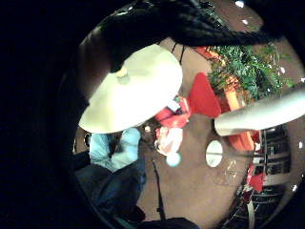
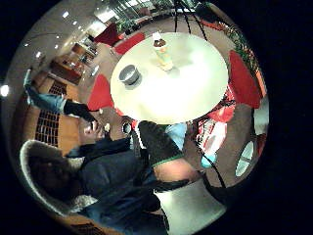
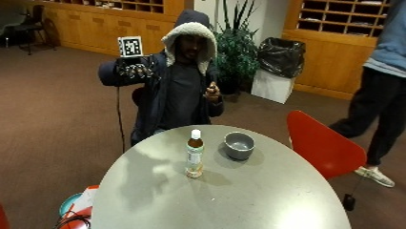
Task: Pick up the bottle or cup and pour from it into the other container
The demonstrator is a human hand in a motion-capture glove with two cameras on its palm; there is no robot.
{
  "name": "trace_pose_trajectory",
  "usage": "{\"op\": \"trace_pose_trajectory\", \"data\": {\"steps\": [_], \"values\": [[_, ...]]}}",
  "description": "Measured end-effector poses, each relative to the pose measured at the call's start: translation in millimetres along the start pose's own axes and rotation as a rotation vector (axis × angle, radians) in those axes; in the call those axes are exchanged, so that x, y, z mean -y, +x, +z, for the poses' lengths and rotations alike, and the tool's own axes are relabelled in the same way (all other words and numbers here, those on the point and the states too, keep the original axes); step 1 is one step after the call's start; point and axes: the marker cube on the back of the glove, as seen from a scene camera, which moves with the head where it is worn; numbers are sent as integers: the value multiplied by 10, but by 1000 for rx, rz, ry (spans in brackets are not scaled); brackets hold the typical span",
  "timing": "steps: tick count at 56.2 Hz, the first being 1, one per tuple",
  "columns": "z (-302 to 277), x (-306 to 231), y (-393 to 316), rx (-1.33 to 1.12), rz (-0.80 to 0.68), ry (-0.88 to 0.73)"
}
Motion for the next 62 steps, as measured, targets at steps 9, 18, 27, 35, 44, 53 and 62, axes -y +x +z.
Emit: {"op": "trace_pose_trajectory", "data": {"steps": [9, 18, 27, 35, 44, 53, 62], "values": [[-18, 137, 102, 6, -193, -44], [4, 133, 33, 17, -15, -57], [96, 295, 27, 92, 27, -45], [425, 708, 97, 244, -202, -14], [1031, 1266, -72, 381, -72, 18], [1695, 1701, -238, 555, -49, 88], [2285, 1824, -374, 787, -150, -91]]}}
